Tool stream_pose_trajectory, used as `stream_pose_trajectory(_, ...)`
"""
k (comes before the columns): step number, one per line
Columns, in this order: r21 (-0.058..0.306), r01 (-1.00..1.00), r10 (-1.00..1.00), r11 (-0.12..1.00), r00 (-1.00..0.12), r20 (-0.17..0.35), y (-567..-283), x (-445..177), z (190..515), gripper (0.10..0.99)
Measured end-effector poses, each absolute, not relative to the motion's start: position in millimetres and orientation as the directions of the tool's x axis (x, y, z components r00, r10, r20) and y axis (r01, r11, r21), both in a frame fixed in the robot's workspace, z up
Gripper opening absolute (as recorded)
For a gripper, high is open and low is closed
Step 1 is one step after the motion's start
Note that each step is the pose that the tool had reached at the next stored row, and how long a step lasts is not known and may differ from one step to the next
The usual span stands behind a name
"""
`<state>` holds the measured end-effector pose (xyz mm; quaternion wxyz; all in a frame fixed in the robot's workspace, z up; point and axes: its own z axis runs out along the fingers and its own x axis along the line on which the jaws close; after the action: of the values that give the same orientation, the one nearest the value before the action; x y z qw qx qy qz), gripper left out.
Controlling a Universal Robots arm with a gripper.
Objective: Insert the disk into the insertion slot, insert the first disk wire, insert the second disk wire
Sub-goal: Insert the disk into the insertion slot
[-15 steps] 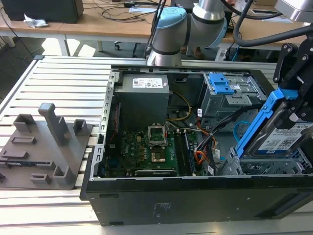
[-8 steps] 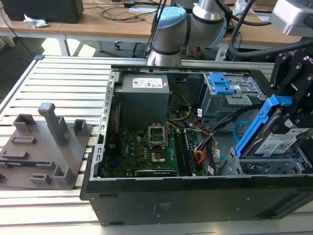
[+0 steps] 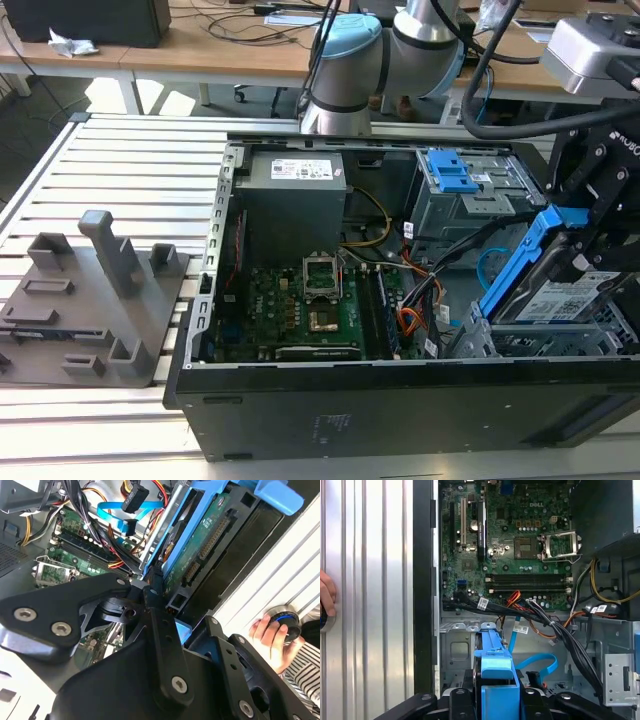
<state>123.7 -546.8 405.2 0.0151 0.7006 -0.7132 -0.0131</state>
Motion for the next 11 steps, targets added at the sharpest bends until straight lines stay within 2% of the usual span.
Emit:
stream_pose_trajectory(7, 0.040, -0.999, -1.000, 0.018, -0.018, 0.003, -546.8, 123.7, 402.4, 0.365)
stream_pose_trajectory(8, 0.040, -0.999, -1.000, 0.018, -0.018, 0.003, -546.8, 123.7, 402.4, 0.376)
stream_pose_trajectory(9, 0.040, -0.999, -1.000, 0.018, -0.018, 0.003, -546.8, 123.7, 402.4, 0.439)
stream_pose_trajectory(11, 0.040, -0.999, -1.000, 0.018, -0.018, 0.003, -546.8, 123.7, 402.2, 0.439)
